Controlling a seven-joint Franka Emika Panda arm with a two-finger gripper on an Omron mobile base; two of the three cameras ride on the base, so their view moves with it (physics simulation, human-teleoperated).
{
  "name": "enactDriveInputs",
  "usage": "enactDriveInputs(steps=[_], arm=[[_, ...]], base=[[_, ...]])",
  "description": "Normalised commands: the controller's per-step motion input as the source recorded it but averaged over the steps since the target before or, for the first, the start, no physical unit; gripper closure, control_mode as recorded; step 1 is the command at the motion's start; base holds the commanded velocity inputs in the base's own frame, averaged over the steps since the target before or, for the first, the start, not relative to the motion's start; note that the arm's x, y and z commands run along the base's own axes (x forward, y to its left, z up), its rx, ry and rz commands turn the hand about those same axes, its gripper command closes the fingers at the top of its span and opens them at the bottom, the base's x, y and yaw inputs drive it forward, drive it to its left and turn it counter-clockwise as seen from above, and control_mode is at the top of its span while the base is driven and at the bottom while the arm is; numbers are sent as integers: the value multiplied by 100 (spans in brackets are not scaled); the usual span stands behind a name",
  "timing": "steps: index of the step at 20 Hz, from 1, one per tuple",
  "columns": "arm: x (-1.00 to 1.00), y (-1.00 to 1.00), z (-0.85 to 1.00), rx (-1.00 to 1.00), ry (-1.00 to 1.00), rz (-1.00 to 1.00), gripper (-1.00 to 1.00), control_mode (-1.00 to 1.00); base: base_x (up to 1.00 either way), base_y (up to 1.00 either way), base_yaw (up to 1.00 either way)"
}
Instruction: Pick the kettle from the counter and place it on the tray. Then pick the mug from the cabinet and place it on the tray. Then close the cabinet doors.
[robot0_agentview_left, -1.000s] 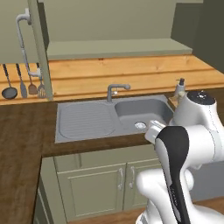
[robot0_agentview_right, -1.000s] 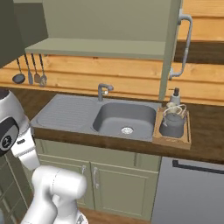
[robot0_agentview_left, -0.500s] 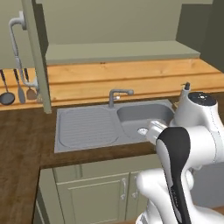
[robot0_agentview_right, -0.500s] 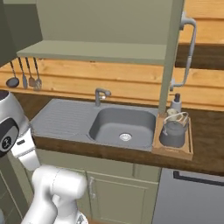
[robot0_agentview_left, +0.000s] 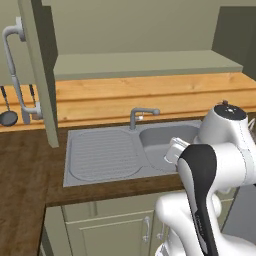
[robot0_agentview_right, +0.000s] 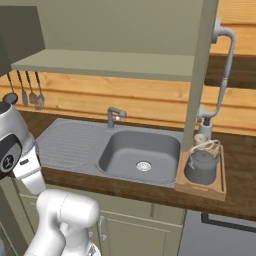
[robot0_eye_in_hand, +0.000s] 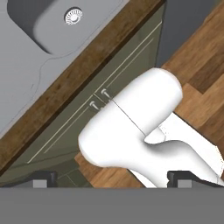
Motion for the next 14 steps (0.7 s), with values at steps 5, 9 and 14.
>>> enactDriveInputs(steps=[5,9,14], arm=[[0,0,0,0,0,0,-100,100],[0,0,0,0,0,0,-100,100],[0,0,0,0,0,0,-100,100]], base=[[0,-1,3],[0,0,1],[0,0,0]])
